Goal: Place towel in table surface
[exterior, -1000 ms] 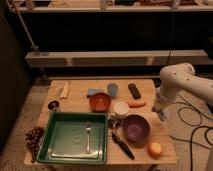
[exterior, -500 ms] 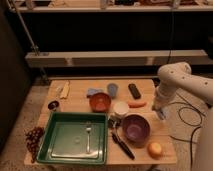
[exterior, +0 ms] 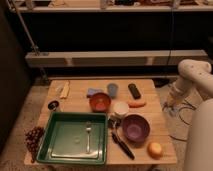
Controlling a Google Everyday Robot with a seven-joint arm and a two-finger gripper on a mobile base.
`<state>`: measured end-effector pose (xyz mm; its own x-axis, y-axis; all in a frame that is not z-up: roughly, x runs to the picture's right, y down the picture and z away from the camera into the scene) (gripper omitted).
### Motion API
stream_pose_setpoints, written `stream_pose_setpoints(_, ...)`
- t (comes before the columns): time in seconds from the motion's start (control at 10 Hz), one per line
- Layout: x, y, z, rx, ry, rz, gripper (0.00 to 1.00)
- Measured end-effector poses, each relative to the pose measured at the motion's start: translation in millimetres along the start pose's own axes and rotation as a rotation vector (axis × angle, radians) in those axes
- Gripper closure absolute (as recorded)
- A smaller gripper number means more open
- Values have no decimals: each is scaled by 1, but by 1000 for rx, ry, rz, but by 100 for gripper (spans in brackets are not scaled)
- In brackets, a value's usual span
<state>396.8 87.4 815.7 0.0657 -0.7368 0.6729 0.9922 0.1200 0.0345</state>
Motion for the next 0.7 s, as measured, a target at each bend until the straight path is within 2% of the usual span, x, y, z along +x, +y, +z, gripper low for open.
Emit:
stream_pose_setpoints(0.2,-3,0,2,64,-25,0,100)
stream_pose_setpoints(0.4,-19,-15,6,129,-56,-24,100)
stream_pose_setpoints(0.6,-41,-41,6,174,-75,-76,100)
stream_pose_setpoints(0.7,-54,-54,5,177,-85,-109,100)
